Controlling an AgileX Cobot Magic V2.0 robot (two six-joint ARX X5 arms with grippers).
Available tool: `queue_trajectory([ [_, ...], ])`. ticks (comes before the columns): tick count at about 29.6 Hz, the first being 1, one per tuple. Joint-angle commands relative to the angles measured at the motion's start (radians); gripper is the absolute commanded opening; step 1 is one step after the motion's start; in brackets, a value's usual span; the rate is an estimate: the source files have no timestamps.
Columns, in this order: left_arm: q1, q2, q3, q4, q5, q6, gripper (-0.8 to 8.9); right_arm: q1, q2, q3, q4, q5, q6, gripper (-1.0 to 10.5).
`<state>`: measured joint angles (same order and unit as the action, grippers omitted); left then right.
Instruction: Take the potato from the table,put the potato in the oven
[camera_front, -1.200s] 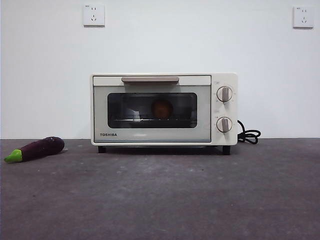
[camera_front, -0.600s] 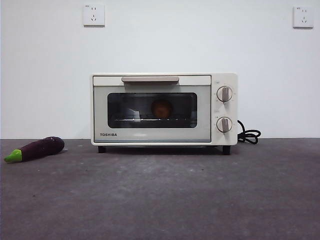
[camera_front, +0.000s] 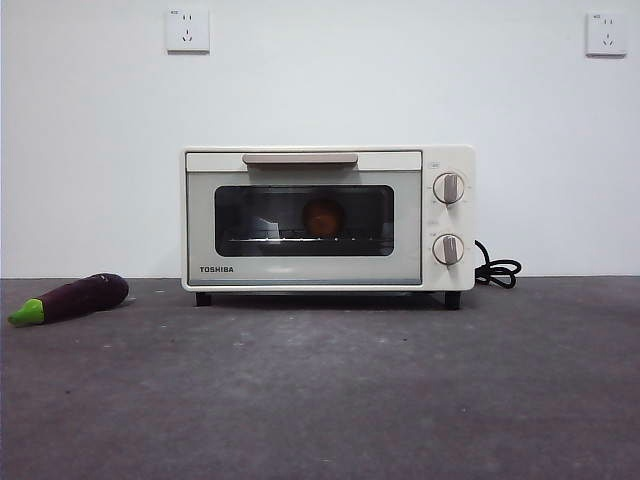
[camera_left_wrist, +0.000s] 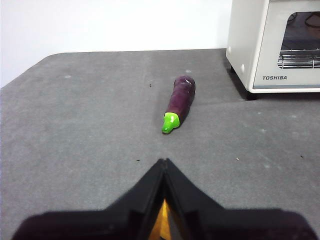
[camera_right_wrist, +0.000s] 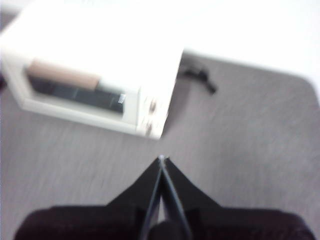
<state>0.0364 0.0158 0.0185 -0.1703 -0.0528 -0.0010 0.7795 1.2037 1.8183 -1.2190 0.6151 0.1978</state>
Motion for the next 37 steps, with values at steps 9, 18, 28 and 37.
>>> queue_trajectory([
  [9, 0.002, 0.0, -0.01, 0.008, 0.003, -0.005, -0.04, -0.359, -0.069, -0.031, 0.261, -0.303, -0.008, 0.0],
  [18, 0.002, 0.0, -0.01, 0.008, 0.004, -0.005, -0.04, -0.663, -0.344, -0.479, 0.61, -0.321, -0.079, 0.0],
  [28, 0.002, 0.0, -0.01, 0.007, 0.004, -0.005, -0.04, -0.76, -0.684, -1.194, 1.227, -0.641, -0.122, 0.0],
  [37, 0.002, 0.0, -0.01, 0.008, 0.004, -0.005, -0.04, -0.761, -0.855, -1.532, 1.331, -0.668, -0.182, 0.0],
])
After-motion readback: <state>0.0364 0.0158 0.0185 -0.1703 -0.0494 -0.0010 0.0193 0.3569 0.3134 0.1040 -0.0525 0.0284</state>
